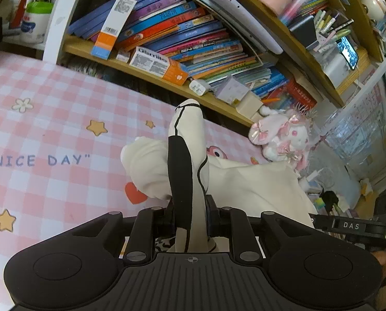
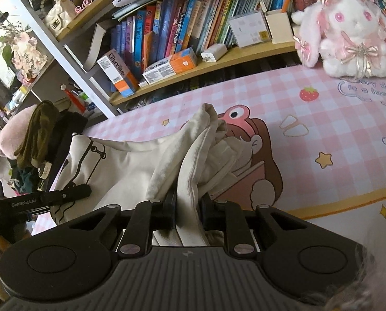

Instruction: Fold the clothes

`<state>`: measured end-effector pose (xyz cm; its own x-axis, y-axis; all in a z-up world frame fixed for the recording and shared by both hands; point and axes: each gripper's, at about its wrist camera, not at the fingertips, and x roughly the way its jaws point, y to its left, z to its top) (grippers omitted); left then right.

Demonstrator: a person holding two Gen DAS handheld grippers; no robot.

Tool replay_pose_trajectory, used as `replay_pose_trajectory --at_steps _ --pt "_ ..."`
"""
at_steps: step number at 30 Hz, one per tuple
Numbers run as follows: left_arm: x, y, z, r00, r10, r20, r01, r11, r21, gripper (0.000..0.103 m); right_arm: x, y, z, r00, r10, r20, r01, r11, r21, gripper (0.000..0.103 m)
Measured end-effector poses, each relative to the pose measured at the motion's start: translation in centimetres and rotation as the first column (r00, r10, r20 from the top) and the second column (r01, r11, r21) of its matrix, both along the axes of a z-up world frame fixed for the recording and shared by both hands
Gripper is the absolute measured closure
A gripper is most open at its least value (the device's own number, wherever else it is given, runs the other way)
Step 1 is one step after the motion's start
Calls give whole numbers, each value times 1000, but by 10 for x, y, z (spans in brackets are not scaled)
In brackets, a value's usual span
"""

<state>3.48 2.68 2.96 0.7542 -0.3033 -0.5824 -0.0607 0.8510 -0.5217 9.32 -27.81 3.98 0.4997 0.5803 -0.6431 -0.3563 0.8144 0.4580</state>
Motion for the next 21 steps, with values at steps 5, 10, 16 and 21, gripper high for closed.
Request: replay_pose_trajectory --at_steps 5,10,16,21 --pt "1 6 3 1000 11 6 -11 1000 -4 85 3 6 3 1000 -1 8 1 1000 4 87" --pt "-1 15 3 1000 18 7 -18 1000 -13 85 5 14 4 1000 -6 25 6 1000 2 87" --pt "-6 31 4 1000 12 17 -12 1000 -25 85 0 31 8 999 -15 36 16 1000 -7 87" --pt "-10 50 8 999 -3 38 5 999 -35 85 -8 49 14 998 -34 56 35 999 -13 87"
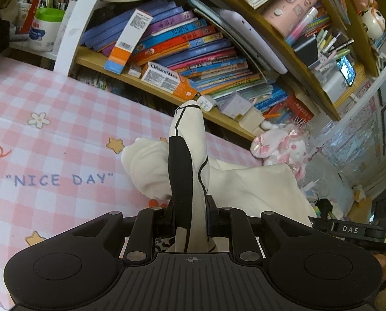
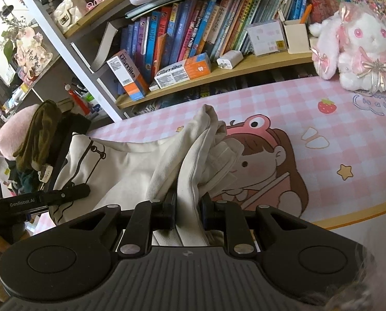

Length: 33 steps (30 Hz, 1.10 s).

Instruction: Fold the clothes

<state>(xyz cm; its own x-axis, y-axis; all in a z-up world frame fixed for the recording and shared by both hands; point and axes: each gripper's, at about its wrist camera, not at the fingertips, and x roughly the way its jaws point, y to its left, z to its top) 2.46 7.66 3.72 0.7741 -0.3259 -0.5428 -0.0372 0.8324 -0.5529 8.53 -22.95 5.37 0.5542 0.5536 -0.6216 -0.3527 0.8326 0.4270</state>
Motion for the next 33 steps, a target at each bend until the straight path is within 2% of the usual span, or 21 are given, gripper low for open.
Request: replay_pose_trajectory --at_steps 9,16,25,33 --pt "-6 30 11 998 -47 49 47 999 -8 85 -19 33 13 997 -45 55 46 999 -13 87" --pt "4 40 23 995 -60 74 61 998 -17 85 -18 47 29 993 -59 102 62 998 -27 87" --pt "31 50 32 994 -51 92 54 998 -29 85 8 52 49 988 -28 151 35 998 -50 87" --pt "73 56 36 996 -29 86 31 999 -21 85 53 56 56 985 8 171 2 999 -54 87"
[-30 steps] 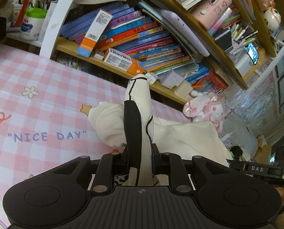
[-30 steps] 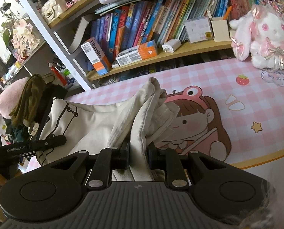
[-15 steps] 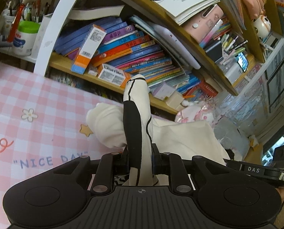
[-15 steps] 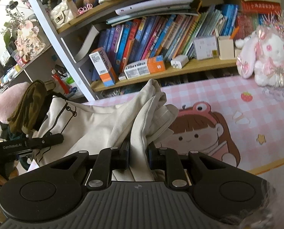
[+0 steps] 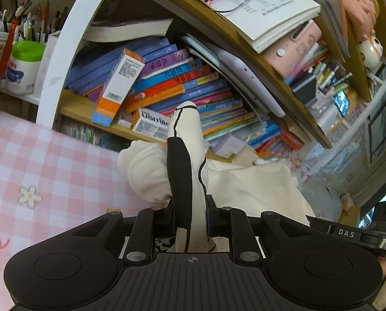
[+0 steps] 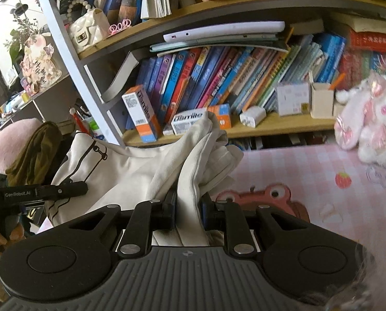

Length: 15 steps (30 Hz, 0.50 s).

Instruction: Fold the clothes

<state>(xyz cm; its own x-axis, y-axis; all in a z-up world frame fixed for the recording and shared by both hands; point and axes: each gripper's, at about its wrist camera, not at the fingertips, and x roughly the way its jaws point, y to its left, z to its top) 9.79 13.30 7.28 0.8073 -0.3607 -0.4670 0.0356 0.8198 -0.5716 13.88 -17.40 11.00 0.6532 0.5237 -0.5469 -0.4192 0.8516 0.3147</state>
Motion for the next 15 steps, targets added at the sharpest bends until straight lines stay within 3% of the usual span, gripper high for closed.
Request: replay_pose_trajectory --at_steps 15 --pt "77 3 -26 997 47 -58 -45 999 24 85 96 5 -29 997 66 -45 -65 998 7 87"
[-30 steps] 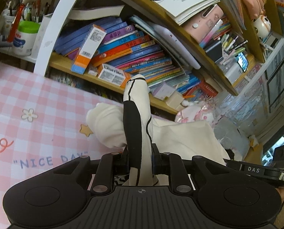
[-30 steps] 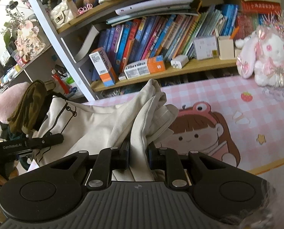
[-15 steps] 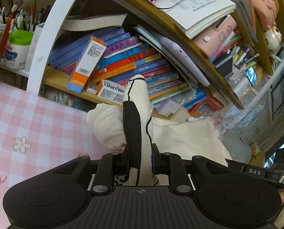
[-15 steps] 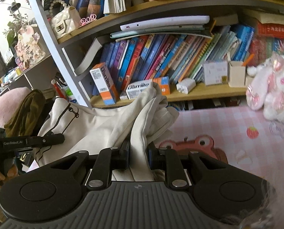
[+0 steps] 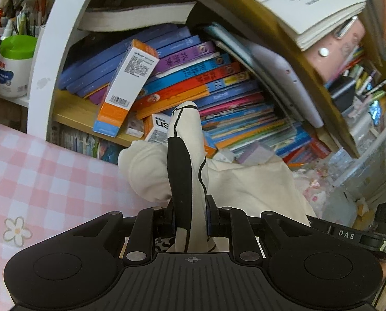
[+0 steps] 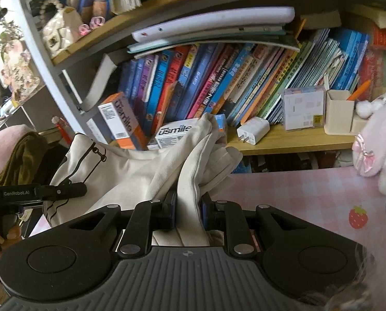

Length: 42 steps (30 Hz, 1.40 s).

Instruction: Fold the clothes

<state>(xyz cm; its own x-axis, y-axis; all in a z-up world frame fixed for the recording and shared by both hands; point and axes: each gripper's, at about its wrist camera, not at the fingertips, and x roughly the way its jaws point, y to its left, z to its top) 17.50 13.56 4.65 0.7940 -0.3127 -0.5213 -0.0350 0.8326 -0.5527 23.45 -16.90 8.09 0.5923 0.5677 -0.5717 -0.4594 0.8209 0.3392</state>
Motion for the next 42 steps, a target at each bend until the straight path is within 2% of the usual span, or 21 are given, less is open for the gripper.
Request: replay_pose_trajectory --at_steps 10,17,20,23,26,29,31,34,36,38,40,42 --pt "36 -1 -31 1000 9 -26 -9 1000 -7 85 45 -3 -36 1000 18 -9 -18 1000 2 87" --pt "54 -2 -51 1000 12 -10 -12 1000 -24 85 60 -13 -66 1000 -24 -5 24 998 57 87" --pt "59 1 -63 999 40 -19 -41 998 -41 84 65 -18 -75 999 -34 9 33 997 72 87" --pt "68 6 -84 993 63 -95 -68 996 -51 83 72 -23 -92 998 -50 -23 52 995 84 86" --pt "68 8 -94 991 70 -113 -75 996 -47 79 79 -24 -113 991 -78 -105 87 993 78 86" --pt "68 11 -99 989 77 -123 -85 995 -60 76 79 -32 -122 983 -110 -146 131 982 137 82" --pt "69 13 -101 987 93 -133 -101 993 -58 72 79 -32 -125 978 -124 -165 147 979 139 78" --pt "68 15 -102 982 119 -146 -128 990 -53 64 78 -35 -127 968 -144 -204 178 971 160 77" --pt "65 16 -100 979 137 -150 -143 989 -31 53 77 -38 -128 959 -156 -237 201 963 180 77" --pt "59 18 -96 977 157 -147 -160 987 -11 52 76 -40 -129 951 -166 -261 218 959 183 74" --pt "49 22 -91 975 176 -138 -179 984 -6 52 74 -41 -125 947 -189 -258 232 961 150 62" --pt "38 22 -83 973 190 -128 -191 982 3 52 68 -44 -118 944 -213 -252 251 959 133 62"
